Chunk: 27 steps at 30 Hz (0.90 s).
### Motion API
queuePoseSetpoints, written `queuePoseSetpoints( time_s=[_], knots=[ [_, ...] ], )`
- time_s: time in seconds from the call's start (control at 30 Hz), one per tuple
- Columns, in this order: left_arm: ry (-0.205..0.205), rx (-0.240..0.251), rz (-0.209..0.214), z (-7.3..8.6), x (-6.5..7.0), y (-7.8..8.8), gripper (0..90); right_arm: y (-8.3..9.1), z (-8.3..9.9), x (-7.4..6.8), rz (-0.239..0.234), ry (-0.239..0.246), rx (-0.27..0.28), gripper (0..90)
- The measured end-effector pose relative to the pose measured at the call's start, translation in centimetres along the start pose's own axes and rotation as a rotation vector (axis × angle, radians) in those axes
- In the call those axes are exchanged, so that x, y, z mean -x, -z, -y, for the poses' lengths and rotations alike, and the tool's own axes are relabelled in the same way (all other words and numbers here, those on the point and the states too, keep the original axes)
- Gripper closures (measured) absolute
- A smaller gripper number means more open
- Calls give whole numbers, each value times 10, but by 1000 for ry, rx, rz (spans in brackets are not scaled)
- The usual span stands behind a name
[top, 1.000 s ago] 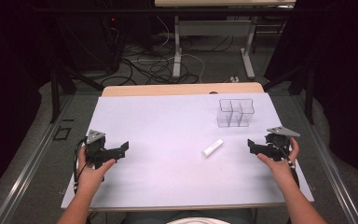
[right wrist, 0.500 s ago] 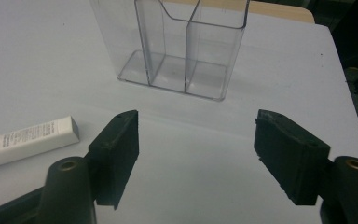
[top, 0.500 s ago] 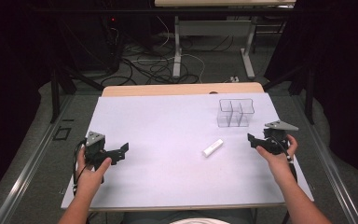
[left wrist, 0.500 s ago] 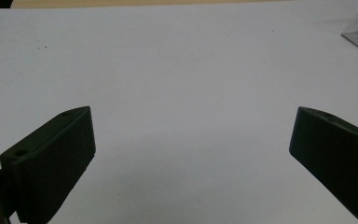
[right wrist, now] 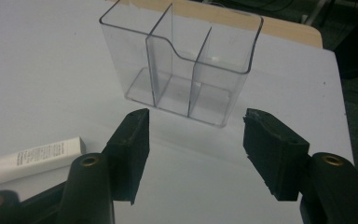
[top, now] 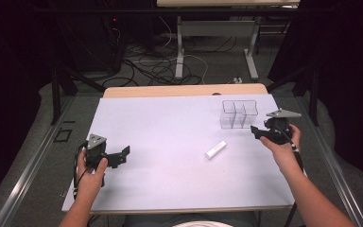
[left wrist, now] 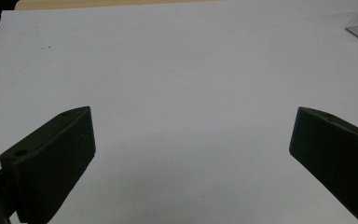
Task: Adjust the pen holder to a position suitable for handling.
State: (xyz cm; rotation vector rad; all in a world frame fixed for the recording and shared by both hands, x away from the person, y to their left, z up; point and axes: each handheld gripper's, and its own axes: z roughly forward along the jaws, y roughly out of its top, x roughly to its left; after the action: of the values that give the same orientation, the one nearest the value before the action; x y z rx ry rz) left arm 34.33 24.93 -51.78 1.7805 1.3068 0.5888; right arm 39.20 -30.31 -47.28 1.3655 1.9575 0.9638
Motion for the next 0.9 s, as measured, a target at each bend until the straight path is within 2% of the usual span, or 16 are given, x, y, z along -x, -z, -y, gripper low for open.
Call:
queuePoseSetpoints(
  time_s=[0.1,0.17,0.27,0.47,0.63,0.67,0.73,0.77,0.83,0.87,0.9],
  knots=[
    [3,-2,-2,0,0,0,1,-2,-7,3,-22,42,39,404],
    [-2,-5,-3,0,0,0,1,-2,-10,4,-27,51,46,404],
    [-6,-5,1,1,0,0,1,-1,-23,6,-35,19,32,404],
    [0,-4,3,1,0,-2,1,0,-37,12,-27,-1,44,409],
    [-6,-10,1,1,1,-2,1,-6,-50,18,-29,-32,2,449],
    [-7,-9,2,1,1,-2,1,-9,-55,19,-16,-15,-10,513],
    [-7,-10,3,1,1,-2,1,-10,-57,20,-19,-13,-14,532],
    [-8,-10,3,1,1,-3,1,-14,-62,20,-8,-6,-27,589],
    [-8,-10,3,1,1,-3,1,-18,-66,21,12,9,-32,643],
    [-8,-10,4,1,1,-3,1,-18,-66,21,12,9,-32,643],
    [-8,-10,3,2,1,-3,1,-21,-69,23,31,11,-36,681]
  ],
)
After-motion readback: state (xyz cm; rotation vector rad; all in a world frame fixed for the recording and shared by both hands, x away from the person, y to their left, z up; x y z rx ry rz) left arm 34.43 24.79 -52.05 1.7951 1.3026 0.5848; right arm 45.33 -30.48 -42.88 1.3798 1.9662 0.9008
